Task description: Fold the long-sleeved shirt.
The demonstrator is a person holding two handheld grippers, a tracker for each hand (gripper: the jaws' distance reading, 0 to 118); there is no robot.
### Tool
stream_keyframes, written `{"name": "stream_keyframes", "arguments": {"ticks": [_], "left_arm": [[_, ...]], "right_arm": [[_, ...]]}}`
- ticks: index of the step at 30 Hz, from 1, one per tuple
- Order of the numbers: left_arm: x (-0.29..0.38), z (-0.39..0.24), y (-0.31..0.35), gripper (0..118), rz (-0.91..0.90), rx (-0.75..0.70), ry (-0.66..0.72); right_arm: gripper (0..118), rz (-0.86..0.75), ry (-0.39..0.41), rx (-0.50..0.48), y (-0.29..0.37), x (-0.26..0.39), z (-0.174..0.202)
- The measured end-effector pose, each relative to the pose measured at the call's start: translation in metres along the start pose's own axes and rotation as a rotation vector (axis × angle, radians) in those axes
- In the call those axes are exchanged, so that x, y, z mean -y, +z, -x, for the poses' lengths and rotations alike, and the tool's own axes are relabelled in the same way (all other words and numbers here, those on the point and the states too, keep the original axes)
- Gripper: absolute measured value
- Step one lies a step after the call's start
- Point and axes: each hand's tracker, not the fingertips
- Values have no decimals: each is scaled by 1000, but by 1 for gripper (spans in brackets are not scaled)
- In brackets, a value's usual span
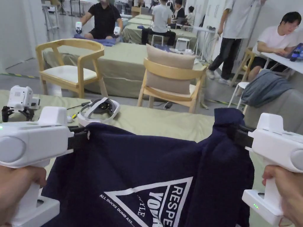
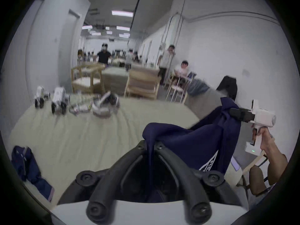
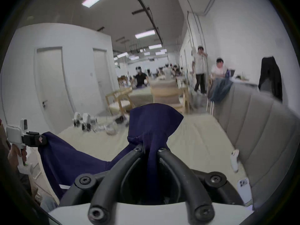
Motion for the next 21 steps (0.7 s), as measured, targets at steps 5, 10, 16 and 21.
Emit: {"name": "stream_keyframes", "arguments": {"ticks": [5,10,16,21], "left_arm": [[-84,-8,45,9,-179,-13,-18],[-170,-15,61,9,-301,-93,-76],[-275,-26,43,9,-358,-156,-121],[-328,-27,6,9,-375,-204,-141]], "right_arm": [[6,-150,44,-35,44,-98,34],[6,-256,83,-17,52,-189,54],[6,-312,119,37,28,-282,72],[6,-327,127,87,-12,-323,66]]}}
